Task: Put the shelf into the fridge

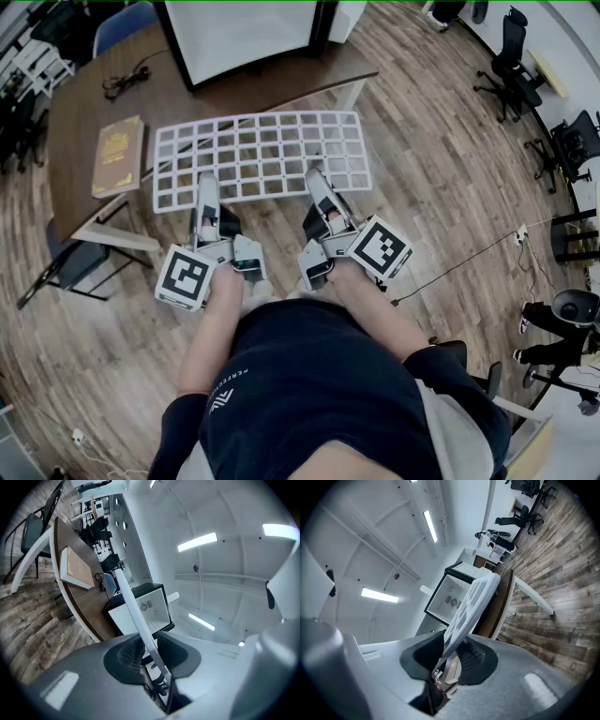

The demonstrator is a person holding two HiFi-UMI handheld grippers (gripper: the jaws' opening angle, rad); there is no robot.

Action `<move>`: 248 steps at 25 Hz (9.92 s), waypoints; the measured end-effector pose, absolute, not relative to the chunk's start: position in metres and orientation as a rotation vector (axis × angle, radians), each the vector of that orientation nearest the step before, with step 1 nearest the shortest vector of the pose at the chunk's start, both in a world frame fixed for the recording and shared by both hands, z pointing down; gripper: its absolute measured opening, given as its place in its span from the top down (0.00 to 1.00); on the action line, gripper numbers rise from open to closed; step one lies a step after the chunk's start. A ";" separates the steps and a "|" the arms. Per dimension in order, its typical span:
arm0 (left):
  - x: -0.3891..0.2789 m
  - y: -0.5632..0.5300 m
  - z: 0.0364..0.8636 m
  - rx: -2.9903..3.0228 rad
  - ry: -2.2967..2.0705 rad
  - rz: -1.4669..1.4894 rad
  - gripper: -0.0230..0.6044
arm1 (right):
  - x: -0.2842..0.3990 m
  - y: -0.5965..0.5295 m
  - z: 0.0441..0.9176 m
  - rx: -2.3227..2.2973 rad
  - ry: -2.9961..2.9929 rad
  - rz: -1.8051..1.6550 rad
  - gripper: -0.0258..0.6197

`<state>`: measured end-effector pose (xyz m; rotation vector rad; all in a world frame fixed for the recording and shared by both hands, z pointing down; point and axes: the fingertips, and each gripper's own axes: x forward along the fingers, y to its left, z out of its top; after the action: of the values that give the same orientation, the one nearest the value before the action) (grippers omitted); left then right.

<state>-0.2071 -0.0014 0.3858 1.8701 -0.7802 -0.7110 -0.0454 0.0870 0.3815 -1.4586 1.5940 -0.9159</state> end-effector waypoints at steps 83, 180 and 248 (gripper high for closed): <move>-0.096 -0.189 0.359 2.202 -0.984 -0.542 0.75 | 0.077 -0.127 0.358 -1.492 1.782 -0.909 0.81; -0.025 -0.335 0.289 2.042 -1.116 -0.635 0.75 | 0.153 -0.309 0.286 -1.240 1.968 -1.057 0.82; -0.035 -0.277 0.295 2.552 -1.659 -0.188 0.69 | 0.144 -0.261 0.294 -1.814 2.352 -0.190 0.73</move>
<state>-0.0352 -0.2770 0.2949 2.5522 -1.6592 -0.1881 0.1437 -0.2608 0.2938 -1.8140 2.3515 -0.1904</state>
